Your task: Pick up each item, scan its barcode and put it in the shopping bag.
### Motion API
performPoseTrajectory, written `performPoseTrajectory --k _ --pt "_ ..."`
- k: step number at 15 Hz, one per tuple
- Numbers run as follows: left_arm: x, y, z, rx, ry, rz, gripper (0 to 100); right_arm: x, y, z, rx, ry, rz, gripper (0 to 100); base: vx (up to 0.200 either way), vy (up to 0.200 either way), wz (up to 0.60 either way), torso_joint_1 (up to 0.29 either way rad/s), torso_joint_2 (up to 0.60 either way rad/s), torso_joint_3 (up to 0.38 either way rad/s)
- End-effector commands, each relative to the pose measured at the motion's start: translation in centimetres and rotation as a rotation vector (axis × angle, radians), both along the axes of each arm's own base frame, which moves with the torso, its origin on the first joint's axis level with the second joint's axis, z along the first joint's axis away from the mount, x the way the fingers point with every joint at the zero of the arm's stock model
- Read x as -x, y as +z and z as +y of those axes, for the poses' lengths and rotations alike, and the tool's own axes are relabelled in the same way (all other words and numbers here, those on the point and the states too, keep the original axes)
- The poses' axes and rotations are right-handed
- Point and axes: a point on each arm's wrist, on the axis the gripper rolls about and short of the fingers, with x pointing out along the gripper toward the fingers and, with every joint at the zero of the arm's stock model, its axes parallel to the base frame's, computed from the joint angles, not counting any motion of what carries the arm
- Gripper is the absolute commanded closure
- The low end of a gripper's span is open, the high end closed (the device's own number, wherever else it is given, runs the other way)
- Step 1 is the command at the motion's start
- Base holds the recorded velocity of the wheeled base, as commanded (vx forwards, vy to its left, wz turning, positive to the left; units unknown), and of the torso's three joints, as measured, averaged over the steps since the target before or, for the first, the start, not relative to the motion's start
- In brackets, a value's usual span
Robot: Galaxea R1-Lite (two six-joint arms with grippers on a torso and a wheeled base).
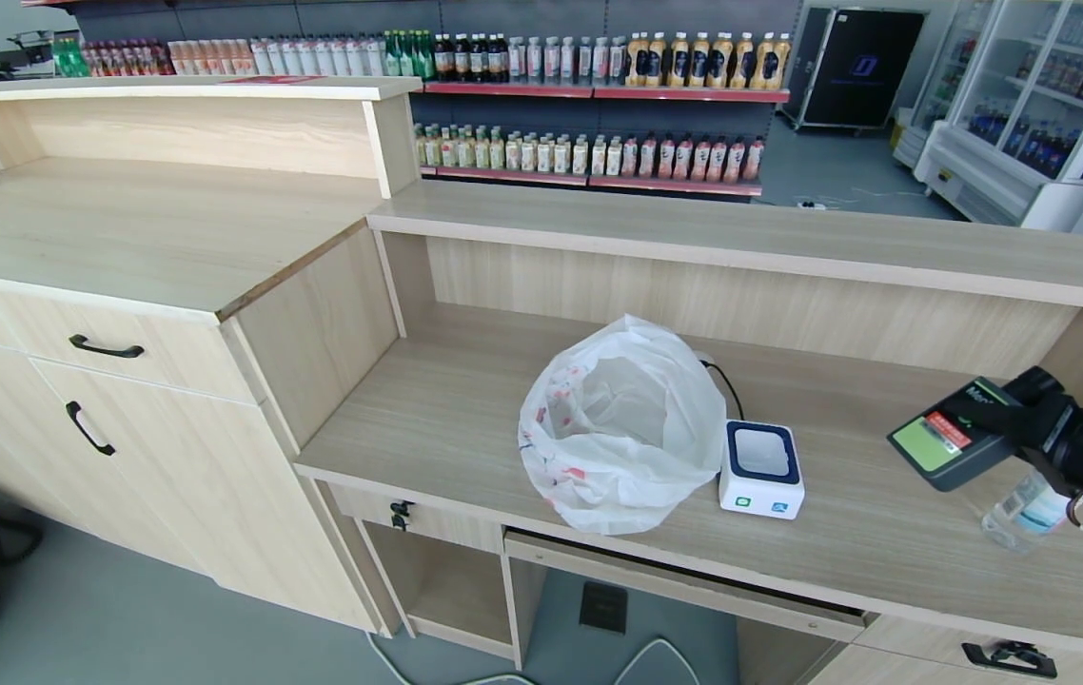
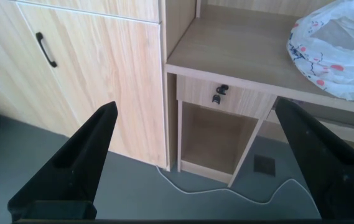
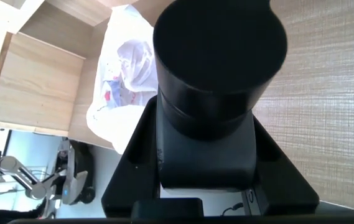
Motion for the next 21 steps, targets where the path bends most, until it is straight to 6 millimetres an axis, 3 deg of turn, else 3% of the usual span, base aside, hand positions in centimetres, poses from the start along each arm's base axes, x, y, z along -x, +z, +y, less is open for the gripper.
performPoseTrajectory --k 1,9,11,13,15,16,19,21 --pt "0.0 0.0 0.0 0.001 0.001 0.0 0 -0.6 -0.4 -0.2 0.0 0.0 -0.001 100 0.0 0.0 0.0 0.0 0.0 0.0" --pt "0.0 0.0 0.0 0.001 0.001 0.0 0 -1.2 -0.5 -0.4 0.01 0.004 -0.013 100 0.0 0.0 0.0 0.0 0.0 0.0" --pt "0.0 0.0 0.0 0.001 0.001 0.0 0 0.0 2.0 0.3 0.063 0.015 -0.103 100 0.0 0.0 0.0 0.0 0.0 0.0" --pt "0.0 0.0 0.0 0.002 0.001 0.0 0 2.1 4.6 1.0 0.277 -0.011 -0.235 100 0.0 0.0 0.0 0.0 0.0 0.0" --pt "0.0 0.0 0.0 0.001 0.001 0.0 0 4.7 5.4 1.3 0.751 -0.253 -0.235 100 0.0 0.0 0.0 0.0 0.0 0.0" --pt "0.0 0.0 0.0 0.001 0.001 0.0 0 5.1 5.7 1.6 0.807 -0.327 -0.214 100 0.0 0.0 0.0 0.0 0.0 0.0" --pt "0.0 0.0 0.0 0.001 0.001 0.0 0 6.2 6.7 4.2 0.844 -0.271 -0.28 100 0.0 0.0 0.0 0.0 0.0 0.0" --pt "0.0 0.0 0.0 0.001 0.001 0.0 0 6.2 6.6 4.1 0.946 -0.347 -0.231 100 0.0 0.0 0.0 0.0 0.0 0.0"
